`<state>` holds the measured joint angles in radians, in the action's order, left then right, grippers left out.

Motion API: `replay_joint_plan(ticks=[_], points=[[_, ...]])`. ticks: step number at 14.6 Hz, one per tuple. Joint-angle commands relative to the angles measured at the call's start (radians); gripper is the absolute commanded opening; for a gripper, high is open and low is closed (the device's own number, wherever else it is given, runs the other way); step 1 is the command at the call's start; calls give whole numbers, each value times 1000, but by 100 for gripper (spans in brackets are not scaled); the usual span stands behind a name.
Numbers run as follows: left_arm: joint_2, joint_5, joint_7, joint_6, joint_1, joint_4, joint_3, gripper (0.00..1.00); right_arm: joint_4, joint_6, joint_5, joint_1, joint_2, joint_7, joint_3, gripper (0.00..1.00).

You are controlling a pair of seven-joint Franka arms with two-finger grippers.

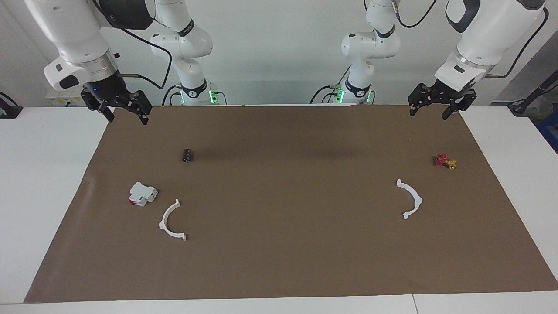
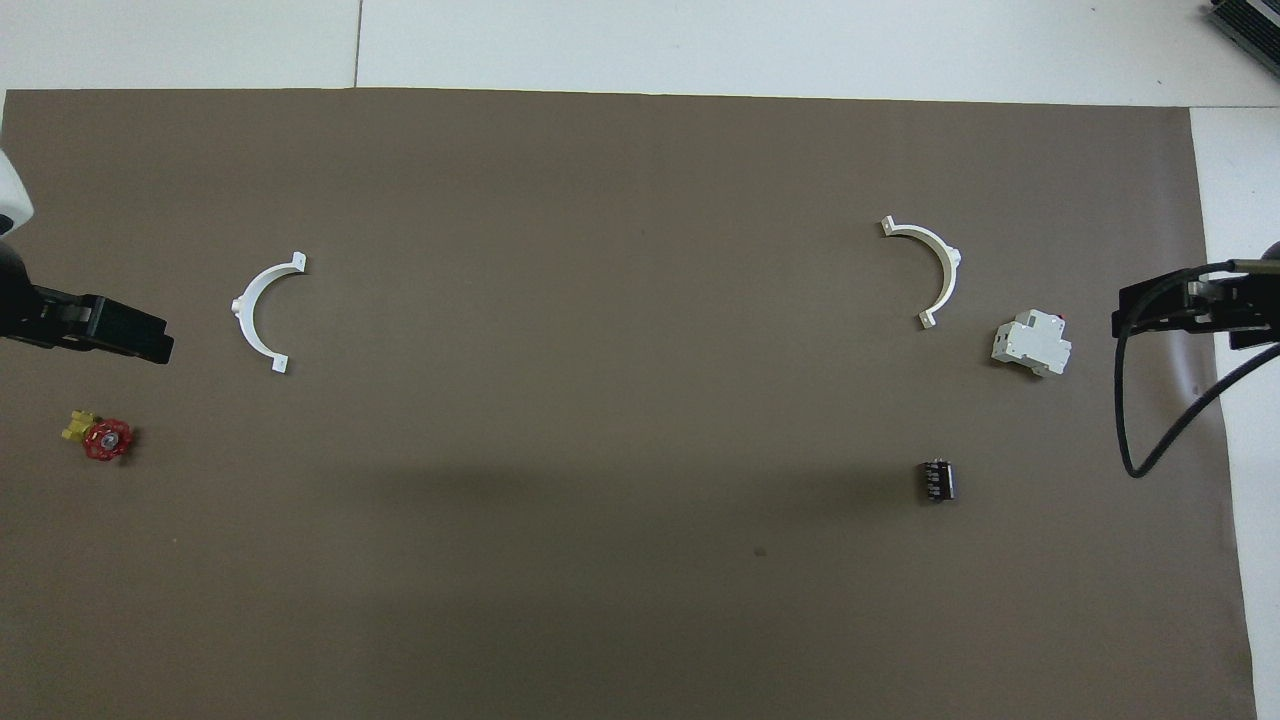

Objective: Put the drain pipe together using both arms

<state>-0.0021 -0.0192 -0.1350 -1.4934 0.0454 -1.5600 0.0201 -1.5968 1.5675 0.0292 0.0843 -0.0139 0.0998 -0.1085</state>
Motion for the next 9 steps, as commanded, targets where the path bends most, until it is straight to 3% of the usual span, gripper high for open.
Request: replay_joint_plan(ticks=[1,5,7,9], points=[[-27,-13,-9,7,-12,-26,3,100,-35,6,0,-11,-32,-14,6,100],[-35,-11,-3,33,-12,-35,3,100,-66,43,-8,-14,-38,-29,9,100],[-36,-11,-5,44,-13,-37,0,100,-177,196,-14,-15,-67,-107,9,100],[-39,-10,-9,26,-13,-49,-2,100,-199,284,-14,-17,-31,-187,9,100]])
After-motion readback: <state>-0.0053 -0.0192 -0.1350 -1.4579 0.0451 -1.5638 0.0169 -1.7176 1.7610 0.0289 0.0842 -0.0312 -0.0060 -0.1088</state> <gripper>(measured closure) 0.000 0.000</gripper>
